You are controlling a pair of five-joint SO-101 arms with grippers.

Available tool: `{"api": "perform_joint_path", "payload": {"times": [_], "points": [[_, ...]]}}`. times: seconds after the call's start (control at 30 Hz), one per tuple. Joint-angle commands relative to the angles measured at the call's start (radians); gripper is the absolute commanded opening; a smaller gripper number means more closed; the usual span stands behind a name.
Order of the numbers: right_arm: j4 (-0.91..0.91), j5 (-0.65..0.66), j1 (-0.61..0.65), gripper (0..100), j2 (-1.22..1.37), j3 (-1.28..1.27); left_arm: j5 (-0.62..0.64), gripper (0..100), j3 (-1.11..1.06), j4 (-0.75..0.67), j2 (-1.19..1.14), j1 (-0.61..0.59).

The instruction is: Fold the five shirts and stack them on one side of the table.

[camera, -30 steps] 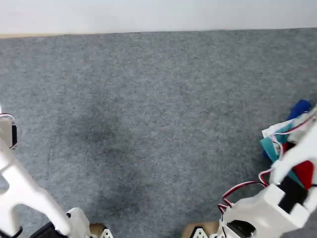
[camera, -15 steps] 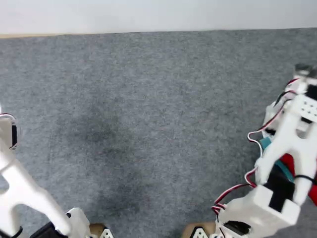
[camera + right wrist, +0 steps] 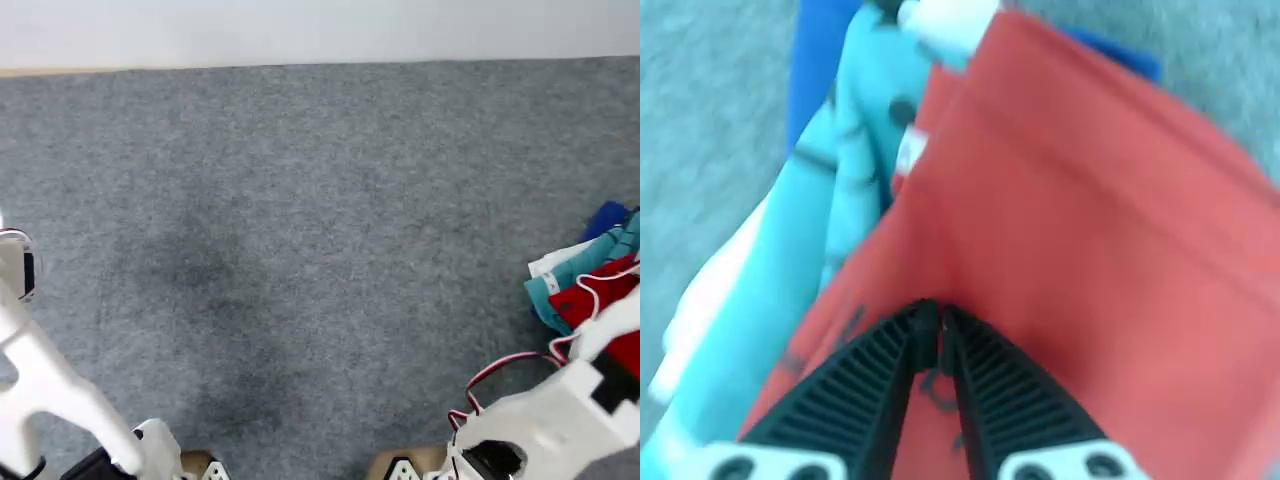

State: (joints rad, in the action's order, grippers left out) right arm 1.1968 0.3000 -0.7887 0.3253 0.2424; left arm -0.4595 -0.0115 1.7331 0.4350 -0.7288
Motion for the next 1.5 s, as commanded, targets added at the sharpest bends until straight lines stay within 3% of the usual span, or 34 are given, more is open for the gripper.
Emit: {"api": "perform_joint_path", "payload": {"times": [0.0, 0.27, 0.6, 0.9, 1.2, 1.47], "points": [[-0.145, 0.011, 0.016, 0.9, 0.058, 0.054, -0.009, 1, 0.002, 0.015, 0.020, 0.003], [-0.122, 0.005, 0.166, 0.9, 0.085, 0.075, -0.012, 1, 0.002, 0.014, 0.018, 0.003], [0.008, 0.011, 0.091, 0.9, -0.119, 0.130, -0.012, 1, 0.002, 0.012, 0.017, 0.054], [0.403, 0.003, 0.108, 0.9, -0.142, 0.112, -0.009, 1, 0.002, 0.012, 0.017, 0.112], [0.438, 0.002, 0.246, 0.9, 0.077, 0.081, -0.009, 1, 0.002, 0.012, 0.017, 0.110], [0.598, 0.002, 0.278, 0.9, -0.081, 0.245, -0.011, 1, 0.002, 0.012, 0.025, 0.110]]}}
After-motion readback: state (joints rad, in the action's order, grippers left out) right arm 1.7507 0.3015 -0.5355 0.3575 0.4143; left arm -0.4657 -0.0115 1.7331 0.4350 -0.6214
